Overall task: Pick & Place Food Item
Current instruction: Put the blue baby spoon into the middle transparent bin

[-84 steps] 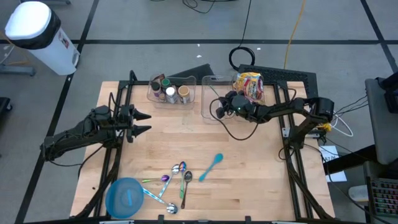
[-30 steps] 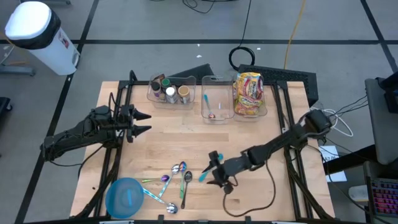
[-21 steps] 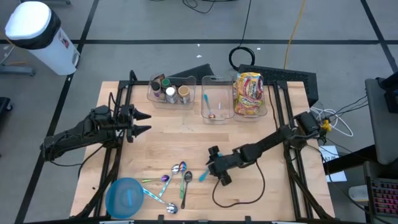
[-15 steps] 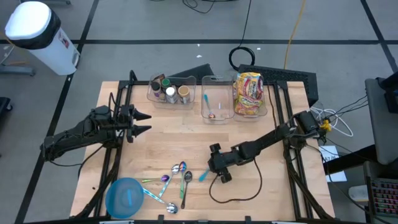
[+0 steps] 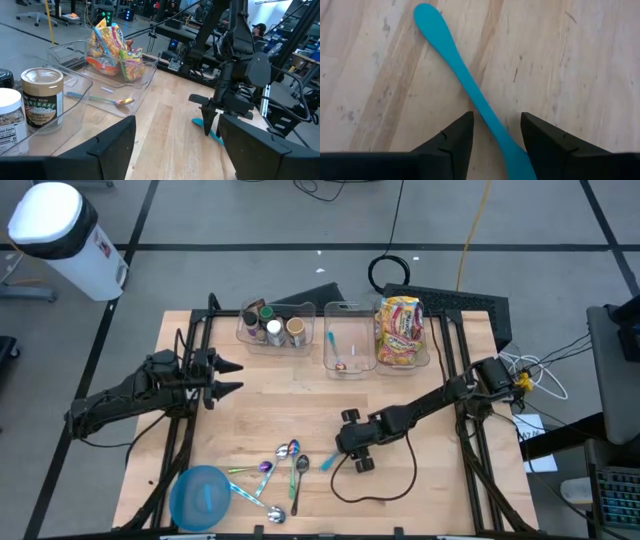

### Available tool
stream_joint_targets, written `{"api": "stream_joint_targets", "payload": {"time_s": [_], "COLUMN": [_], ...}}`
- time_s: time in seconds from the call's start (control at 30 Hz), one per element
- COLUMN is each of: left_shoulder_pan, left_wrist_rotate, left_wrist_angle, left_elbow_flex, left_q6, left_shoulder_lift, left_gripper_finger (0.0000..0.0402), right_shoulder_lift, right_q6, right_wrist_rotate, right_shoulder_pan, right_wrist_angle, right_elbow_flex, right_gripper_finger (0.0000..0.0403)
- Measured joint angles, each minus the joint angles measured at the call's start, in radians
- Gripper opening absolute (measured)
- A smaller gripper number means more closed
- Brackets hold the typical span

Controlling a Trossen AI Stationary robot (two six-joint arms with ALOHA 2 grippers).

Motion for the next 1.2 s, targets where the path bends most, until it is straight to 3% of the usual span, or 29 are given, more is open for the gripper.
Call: {"api": "stream_joint_targets", "payload": {"time_s": [0.23,0.7,1.2], "left_shoulder_pan": [0.000,0.000,0.000], "left_wrist_rotate": [0.000,0.000,0.000], "left_wrist_angle": [0.000,0.000,0.001], "left_elbow_flex": [0.000,0.000,0.000], "left_q6": [0.000,0.000,0.000], "left_shoulder_lift": [0.000,0.000,0.000], "left_gripper_finger": [0.0297,0.0298,0.0307], "right_shoulder_lift": [0.001,-0.021,-0.369], "right_q6": [0.003,0.115,0.043], "right_wrist_rotate": [-0.001,-0.003,0.000], "right_shoulder_pan": [0.000,0.000,-0.015], "right_wrist_angle": [-0.069,-0.075,0.038], "right_elbow_flex": [-0.001,-0.003,-0.007], "right_gripper_finger": [0.0128,0.0021,0.0016]}}
